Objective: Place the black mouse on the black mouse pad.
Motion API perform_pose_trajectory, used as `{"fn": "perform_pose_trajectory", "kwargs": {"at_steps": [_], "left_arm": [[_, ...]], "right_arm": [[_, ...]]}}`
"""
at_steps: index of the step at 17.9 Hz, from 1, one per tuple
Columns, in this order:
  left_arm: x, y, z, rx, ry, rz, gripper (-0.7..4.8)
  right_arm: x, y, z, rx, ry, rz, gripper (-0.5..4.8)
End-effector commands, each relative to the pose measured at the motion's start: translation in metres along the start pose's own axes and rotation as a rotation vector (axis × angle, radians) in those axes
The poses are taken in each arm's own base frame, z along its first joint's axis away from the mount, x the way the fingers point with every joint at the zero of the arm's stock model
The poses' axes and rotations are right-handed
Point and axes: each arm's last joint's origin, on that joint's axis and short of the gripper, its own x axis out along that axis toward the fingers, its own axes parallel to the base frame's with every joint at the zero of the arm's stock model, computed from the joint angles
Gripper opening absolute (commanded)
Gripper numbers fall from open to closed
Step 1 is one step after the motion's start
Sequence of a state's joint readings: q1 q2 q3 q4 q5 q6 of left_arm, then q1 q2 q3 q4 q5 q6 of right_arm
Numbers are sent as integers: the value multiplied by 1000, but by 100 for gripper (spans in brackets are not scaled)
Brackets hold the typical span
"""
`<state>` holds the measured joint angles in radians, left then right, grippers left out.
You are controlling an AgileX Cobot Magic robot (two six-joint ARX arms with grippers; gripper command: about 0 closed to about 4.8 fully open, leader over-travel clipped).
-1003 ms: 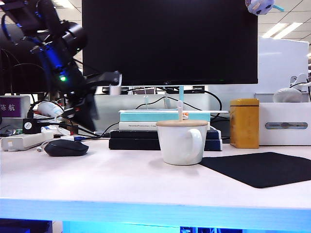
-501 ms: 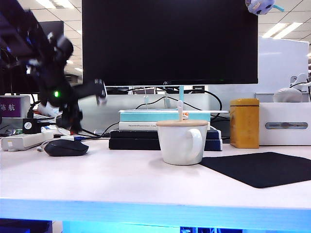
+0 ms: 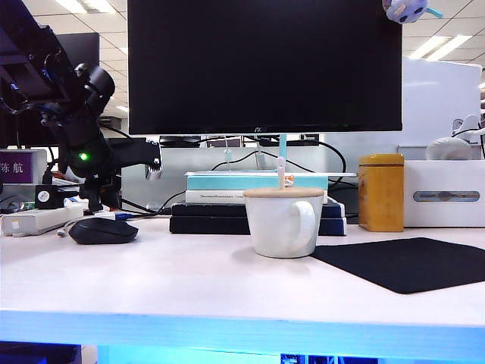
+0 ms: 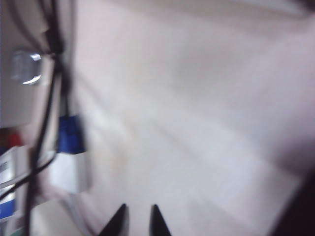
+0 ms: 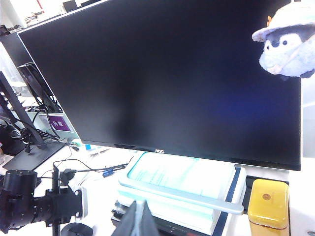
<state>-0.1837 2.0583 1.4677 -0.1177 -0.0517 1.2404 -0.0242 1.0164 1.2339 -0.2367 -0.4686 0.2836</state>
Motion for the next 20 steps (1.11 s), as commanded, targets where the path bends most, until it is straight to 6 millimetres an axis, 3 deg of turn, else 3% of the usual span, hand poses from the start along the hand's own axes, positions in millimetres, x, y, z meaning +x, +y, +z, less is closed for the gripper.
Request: {"fn": "perform_pose_trajectory", "kwargs": {"at_steps": [1, 7, 8, 9, 16, 18, 20], "left_arm": [[-1, -2, -1, 4, 2, -39, 51], [-3, -16, -4, 14, 33, -185, 40], [-4, -18, -2, 14, 9, -213, -8], [-5, -22, -1, 21, 12, -243, -6], [-24, -26, 22, 64, 3, -290, -6], [-44, -8, 29, -57, 5, -217, -6], [-72, 17, 36, -375, -5, -140, 1]], "right_arm": [[-2, 2, 3, -8, -21, 11, -2], [-2, 2, 5, -15, -34, 15, -2], [-2, 2, 5, -15, -33, 15, -2], [-2, 2, 5, -15, -34, 15, -2], [-2, 2, 5, -15, -33, 15, -2], [-2, 2, 5, -14, -32, 15, -2], [-2, 2, 5, -14, -33, 15, -2]]}}
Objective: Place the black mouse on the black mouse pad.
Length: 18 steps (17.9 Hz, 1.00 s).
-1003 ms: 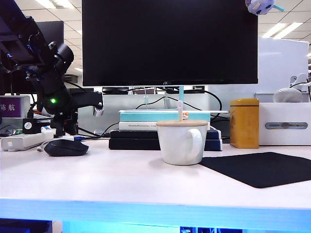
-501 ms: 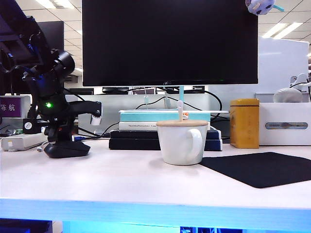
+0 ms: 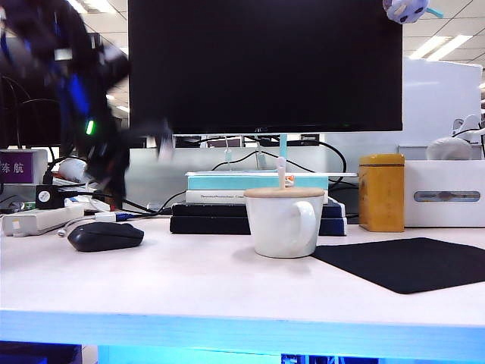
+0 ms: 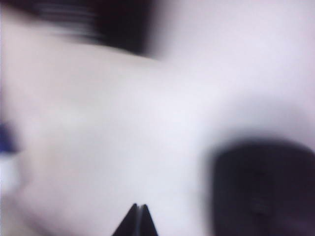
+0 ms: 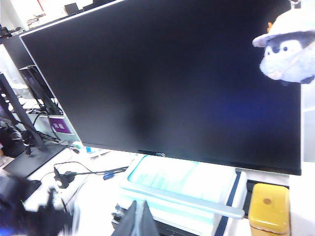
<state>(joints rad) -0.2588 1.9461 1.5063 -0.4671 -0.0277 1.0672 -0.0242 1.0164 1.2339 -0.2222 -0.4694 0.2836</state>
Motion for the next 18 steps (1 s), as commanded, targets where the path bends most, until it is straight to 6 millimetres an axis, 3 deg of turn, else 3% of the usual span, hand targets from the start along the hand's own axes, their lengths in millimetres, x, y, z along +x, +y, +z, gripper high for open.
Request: {"fn": "perform_pose_trajectory", "kwargs": {"at_steps": [1, 3, 6, 7, 8, 9, 12, 18], "left_arm": [[-39, 17, 8, -347, -60, 79, 3], [-66, 16, 7, -389, -62, 52, 3], [-75, 7, 3, -386, -23, -42, 4], [-74, 2, 5, -373, -32, -102, 67], [-74, -1, 4, -351, -43, -146, 214], [-75, -3, 4, -313, -38, -166, 479], [-70, -3, 4, -282, -45, -168, 479], [-31, -14, -4, -251, -28, -318, 479]], "right_arm": [[-2, 2, 3, -8, -21, 11, -2], [-2, 2, 4, -8, -22, 11, -2], [-2, 2, 4, -11, -27, 12, -2], [-2, 2, 4, -12, -28, 13, -2], [-2, 2, 4, -12, -28, 13, -2], [-2, 2, 4, -12, -28, 13, -2], [-2, 2, 4, -12, -28, 13, -2], [-2, 2, 4, -11, -24, 23, -2]]}}
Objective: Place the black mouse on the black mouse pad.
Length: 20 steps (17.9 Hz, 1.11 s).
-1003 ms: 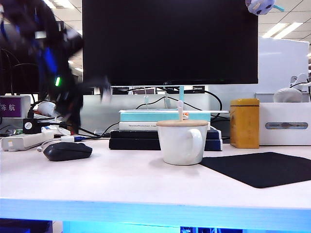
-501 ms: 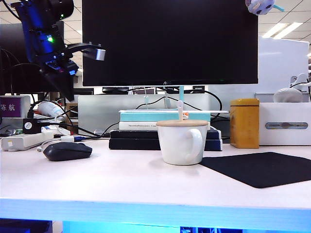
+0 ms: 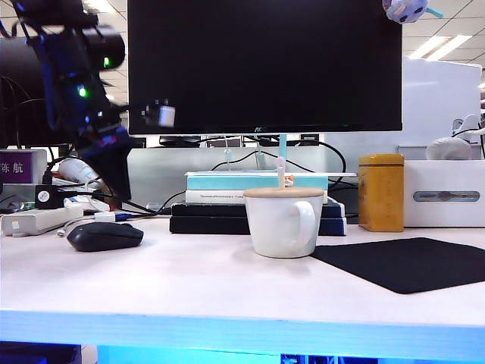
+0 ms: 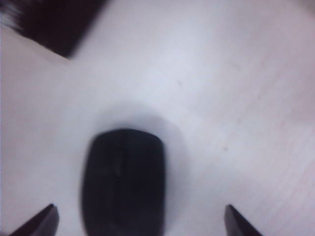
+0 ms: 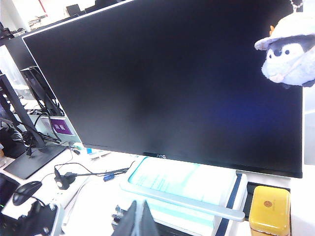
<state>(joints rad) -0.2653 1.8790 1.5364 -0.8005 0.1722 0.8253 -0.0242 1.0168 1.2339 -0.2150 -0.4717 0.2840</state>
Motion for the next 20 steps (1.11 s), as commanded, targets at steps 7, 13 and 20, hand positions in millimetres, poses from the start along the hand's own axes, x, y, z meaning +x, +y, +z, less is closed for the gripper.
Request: {"fn": "perform_pose_trajectory", "kwargs": {"at_steps": [7, 13, 20], "left_arm": [[7, 24, -26, -101, -84, -84, 479], [34, 27, -30, -109, -63, -120, 479], [61, 29, -39, -99, 26, -109, 479]], "right_arm": [[-2, 3, 3, -9, -14, 33, -2], [-1, 3, 3, -8, -13, 34, -2], [-1, 3, 3, -8, -13, 33, -2]]}}
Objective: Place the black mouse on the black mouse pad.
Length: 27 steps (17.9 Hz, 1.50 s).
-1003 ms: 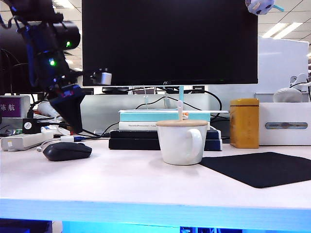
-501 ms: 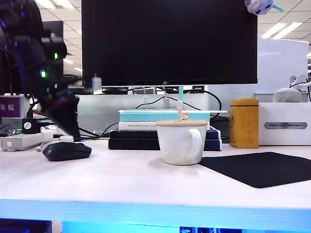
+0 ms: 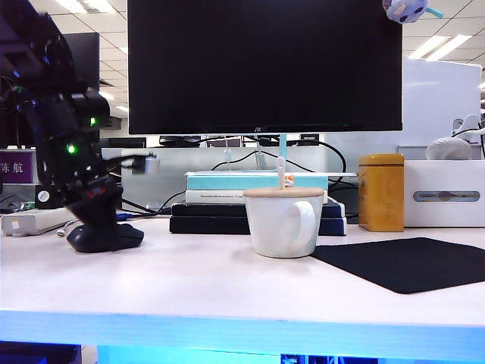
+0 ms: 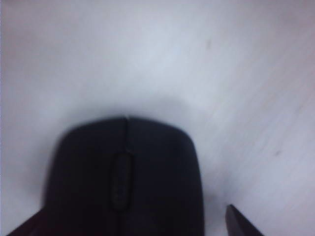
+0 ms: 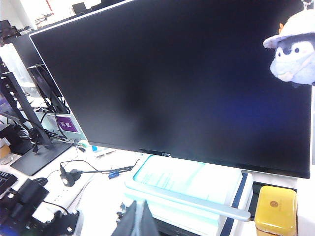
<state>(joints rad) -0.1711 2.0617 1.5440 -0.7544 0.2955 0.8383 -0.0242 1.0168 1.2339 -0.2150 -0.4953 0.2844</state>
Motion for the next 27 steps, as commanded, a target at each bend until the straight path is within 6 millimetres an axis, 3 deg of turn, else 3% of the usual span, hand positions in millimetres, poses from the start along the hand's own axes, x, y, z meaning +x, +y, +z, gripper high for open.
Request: {"fn": "perform_pose_trajectory", "kwargs": {"at_steps": [1, 16, 17, 18, 24, 27], "left_arm": [[-2, 2, 0, 3, 23, 40, 479], [-1, 3, 3, 5, -15, 43, 479], [-1, 3, 3, 5, -15, 42, 354], [-1, 3, 3, 5, -15, 43, 312], [-2, 4, 5, -8, -31, 59, 313], [-16, -4, 13, -60, -68, 46, 313]], "right_arm": [[-1, 2, 3, -8, -18, 10, -2], [-1, 2, 3, -9, -19, 10, -2], [-1, 2, 3, -8, -18, 10, -2], [-1, 2, 3, -9, -19, 10, -2], [-1, 1, 2, -5, -12, 8, -2], [-2, -1, -7, -27, 81, -16, -2]]}}
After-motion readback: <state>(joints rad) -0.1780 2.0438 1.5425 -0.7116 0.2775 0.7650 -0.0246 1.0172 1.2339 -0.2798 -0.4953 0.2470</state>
